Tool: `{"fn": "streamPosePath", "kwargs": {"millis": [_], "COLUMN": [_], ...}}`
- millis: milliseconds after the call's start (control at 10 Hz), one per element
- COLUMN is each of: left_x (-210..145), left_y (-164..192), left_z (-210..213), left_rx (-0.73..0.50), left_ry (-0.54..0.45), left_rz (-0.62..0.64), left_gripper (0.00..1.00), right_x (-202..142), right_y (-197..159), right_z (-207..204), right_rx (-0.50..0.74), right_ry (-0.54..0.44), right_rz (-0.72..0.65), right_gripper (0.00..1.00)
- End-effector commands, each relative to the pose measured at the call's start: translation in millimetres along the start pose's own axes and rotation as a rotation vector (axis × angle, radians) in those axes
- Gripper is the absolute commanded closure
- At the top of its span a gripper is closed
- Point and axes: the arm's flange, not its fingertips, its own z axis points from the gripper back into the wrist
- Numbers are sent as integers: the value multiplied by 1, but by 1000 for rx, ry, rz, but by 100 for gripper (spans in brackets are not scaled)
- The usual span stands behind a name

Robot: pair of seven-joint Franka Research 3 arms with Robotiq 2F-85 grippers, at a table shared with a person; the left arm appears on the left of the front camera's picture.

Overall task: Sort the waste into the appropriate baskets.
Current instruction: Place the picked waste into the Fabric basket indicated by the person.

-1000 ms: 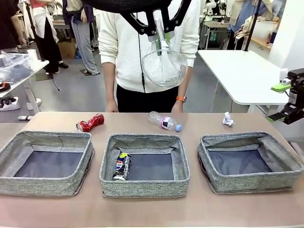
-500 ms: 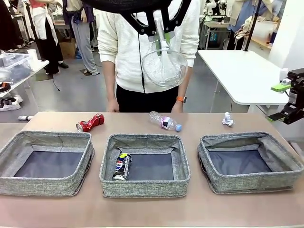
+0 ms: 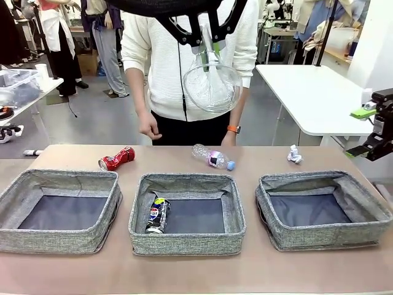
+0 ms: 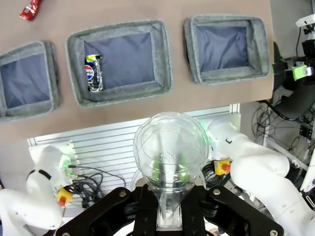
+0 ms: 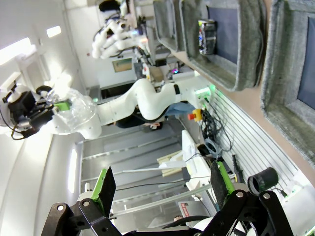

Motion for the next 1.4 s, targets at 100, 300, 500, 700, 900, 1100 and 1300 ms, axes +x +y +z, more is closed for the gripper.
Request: {"fn": "streamPosePath", "kwargs": {"millis": [100,300,500,700,900,1100,1300], "left_x": [-1,-1,-1,-1,-1,-1,0], "left_y": [0,0,0,0,0,0,0], "left_z": [2,2,2,2,2,2,0], "left_rx": [-4,-4,-4,-4,-4,-4,0], "left_ry": [-12,-12,-12,-12,-12,-12,0], "left_rz": [14,14,14,14,14,14,0], "left_gripper": [87,87,87,87,87,87,87], "right_x": [1,1,1,1,1,1,1], "right_y": [7,7,7,7,7,7,7], "right_z": [0,0,0,0,0,0,0], "right_rx": [14,14,14,14,14,14,14], "right_ry": [-2,-2,-2,-2,-2,-2,-2], "right_rz": [-17,-17,-17,-17,-17,-17,-17], "right_gripper": [0,0,0,0,0,0,0]}}
